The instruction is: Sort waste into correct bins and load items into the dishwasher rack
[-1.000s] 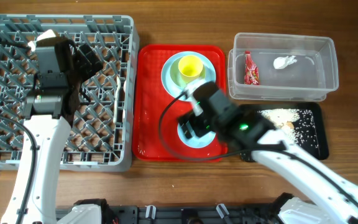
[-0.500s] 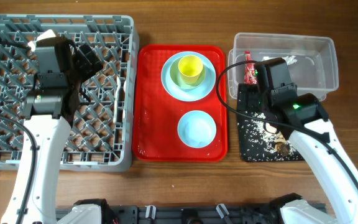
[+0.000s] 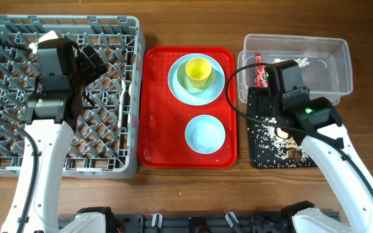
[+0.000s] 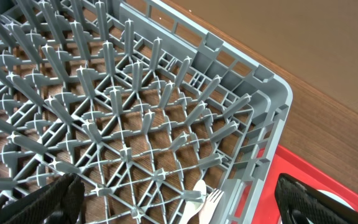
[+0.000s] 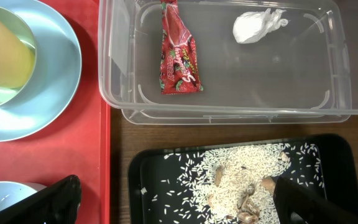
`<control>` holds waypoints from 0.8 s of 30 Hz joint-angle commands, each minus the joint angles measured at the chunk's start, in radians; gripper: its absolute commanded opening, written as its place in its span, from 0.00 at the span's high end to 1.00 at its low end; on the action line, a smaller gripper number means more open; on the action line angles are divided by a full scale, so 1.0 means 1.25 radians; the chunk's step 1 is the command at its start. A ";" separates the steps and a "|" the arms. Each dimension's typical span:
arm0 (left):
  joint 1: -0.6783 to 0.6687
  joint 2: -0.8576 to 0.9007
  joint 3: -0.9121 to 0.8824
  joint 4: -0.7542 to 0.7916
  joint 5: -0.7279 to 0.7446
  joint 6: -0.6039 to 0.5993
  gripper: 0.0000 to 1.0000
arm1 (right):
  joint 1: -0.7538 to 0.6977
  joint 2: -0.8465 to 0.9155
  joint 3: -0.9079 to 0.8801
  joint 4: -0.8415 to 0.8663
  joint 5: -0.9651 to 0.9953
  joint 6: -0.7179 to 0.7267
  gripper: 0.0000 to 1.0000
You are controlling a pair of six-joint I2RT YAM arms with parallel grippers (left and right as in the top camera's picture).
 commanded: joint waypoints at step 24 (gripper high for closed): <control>-0.274 0.172 0.357 -0.100 0.355 -0.047 0.37 | -0.002 -0.005 0.005 0.001 0.013 0.016 0.01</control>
